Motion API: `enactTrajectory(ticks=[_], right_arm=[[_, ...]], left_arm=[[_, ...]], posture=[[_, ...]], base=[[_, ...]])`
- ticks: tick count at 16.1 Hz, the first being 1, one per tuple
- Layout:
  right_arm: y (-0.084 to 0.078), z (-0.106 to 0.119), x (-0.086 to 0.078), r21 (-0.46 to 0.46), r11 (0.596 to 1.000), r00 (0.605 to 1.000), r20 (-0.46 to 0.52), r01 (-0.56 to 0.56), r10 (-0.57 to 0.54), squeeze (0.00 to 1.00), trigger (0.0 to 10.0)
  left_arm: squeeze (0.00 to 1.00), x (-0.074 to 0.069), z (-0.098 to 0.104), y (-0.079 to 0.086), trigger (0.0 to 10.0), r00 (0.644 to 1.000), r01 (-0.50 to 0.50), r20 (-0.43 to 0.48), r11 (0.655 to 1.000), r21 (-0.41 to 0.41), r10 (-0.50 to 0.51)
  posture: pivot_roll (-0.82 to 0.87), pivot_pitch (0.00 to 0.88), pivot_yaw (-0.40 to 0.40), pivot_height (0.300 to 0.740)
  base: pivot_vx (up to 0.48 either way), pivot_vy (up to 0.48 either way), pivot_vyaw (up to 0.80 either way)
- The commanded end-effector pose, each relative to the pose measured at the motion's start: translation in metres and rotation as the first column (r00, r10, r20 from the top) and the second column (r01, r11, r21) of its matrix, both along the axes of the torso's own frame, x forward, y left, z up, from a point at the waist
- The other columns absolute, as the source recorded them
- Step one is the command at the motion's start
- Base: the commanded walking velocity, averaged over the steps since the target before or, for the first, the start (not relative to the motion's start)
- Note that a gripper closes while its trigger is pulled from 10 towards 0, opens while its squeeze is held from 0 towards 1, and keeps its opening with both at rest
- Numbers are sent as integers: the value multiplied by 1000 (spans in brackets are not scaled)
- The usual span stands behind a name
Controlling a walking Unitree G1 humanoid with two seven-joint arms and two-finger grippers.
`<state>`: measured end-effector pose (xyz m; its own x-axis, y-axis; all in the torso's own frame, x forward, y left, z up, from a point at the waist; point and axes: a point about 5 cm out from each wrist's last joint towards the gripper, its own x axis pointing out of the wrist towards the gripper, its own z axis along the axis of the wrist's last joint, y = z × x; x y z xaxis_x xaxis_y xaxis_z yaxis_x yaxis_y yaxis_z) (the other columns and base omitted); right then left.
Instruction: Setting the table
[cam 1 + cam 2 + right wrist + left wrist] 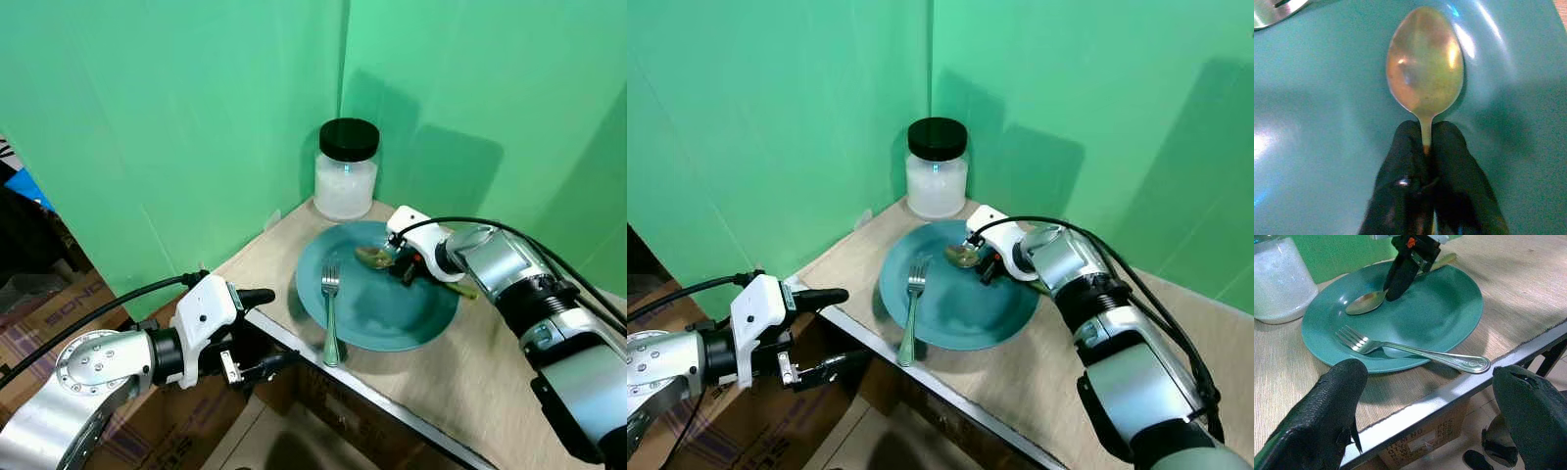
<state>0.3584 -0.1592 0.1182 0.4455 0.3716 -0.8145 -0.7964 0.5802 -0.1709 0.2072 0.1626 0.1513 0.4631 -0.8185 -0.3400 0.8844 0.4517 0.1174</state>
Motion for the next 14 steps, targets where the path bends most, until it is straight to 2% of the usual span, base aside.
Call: enactTrajectory(ticks=[1, 5, 8, 9, 11, 12, 14], right_arm=[[-8, -11, -7, -36, 999, 998, -56, 1, -3, 0, 0], [-8, -10, -7, -31, 1000, 999, -49, -3, 1, 0, 0], [-5, -1, -5, 11, 1000, 1000, -8, 5, -5, 0, 0], [-5, 9, -3, 66, 998, 1000, 20, 23, -24, 0, 0], [-12, 45, -6, 230, 970, 989, 102, 84, -110, 0, 0], [-13, 53, -9, 274, 957, 984, 121, 91, -128, 0, 0], [-8, 76, -27, 425, 902, 963, 205, 75, -177, 0, 0]], left_arm=[[0, 1, -1, 0, 10000, 1000, 13, 2, 1000, 16, -13], [0, 1, 0, -1, 10000, 1000, 21, 8, 1000, 18, -21], [0, 3, 2, -2, 10000, 999, 27, 20, 999, 17, -27], [0, 4, 3, -2, 10000, 999, 22, 32, 1000, 16, -23], [0, 5, 10, -4, 10000, 998, -13, 61, 1000, -15, 14], [0, 5, 12, -5, 10000, 997, -25, 68, 999, -23, 26], [0, 9, 20, -13, 10000, 989, -96, 111, 995, -42, 100]], posture=[[-55, 0, -4, 740], [-57, 0, 1, 740], [-55, 0, -1, 740], [-52, 0, -10, 740], [-49, 0, -22, 740], [-51, 0, -23, 740], [-64, 0, -17, 740]], base=[[0, 0, 0], [0, 0, 0], [0, 0, 0], [0, 0, 0], [0, 0, 0], [0, 0, 0], [0, 0, 0]])
